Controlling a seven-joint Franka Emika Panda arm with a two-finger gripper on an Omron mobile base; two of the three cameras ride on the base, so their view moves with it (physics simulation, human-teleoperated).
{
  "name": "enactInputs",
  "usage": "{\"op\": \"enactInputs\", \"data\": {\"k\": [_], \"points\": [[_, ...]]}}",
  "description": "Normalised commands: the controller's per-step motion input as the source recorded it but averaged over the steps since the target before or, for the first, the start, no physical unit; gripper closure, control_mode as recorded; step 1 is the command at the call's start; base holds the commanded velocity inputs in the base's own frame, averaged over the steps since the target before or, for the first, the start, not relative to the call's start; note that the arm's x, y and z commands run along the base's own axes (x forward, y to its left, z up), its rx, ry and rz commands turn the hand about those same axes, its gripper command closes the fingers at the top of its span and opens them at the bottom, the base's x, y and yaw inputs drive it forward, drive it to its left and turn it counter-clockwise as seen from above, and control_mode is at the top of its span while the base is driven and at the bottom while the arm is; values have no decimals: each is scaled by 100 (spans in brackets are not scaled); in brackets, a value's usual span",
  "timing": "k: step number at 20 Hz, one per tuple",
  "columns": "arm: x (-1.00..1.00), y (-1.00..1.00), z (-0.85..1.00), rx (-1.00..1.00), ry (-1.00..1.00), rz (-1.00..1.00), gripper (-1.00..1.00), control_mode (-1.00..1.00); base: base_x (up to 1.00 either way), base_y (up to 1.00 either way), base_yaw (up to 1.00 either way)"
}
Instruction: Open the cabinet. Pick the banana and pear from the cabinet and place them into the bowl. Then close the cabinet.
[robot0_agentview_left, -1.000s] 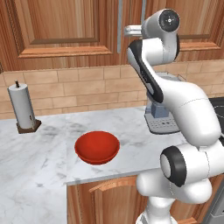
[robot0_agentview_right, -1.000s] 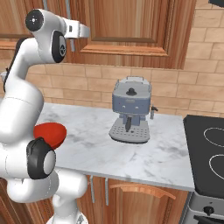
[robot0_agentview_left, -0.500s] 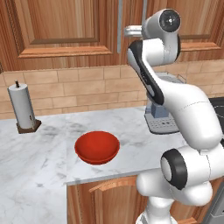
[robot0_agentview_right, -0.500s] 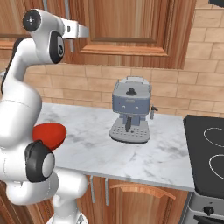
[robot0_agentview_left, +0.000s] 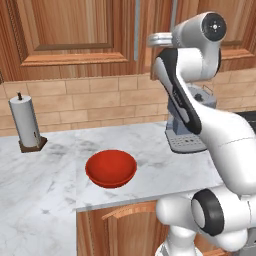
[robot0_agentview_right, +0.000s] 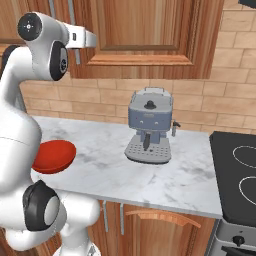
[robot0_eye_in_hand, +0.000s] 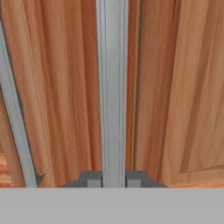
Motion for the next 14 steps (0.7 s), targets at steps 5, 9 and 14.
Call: {"op": "enactInputs", "data": {"k": [5,9,14], "points": [[-55,-27,0,0,0,14,100,-100,0,0,0],[-68,-33,0,0,0,15,100,-100,0,0,0],[-83,-34,0,0,0,10,100,-100,0,0,0]]}}
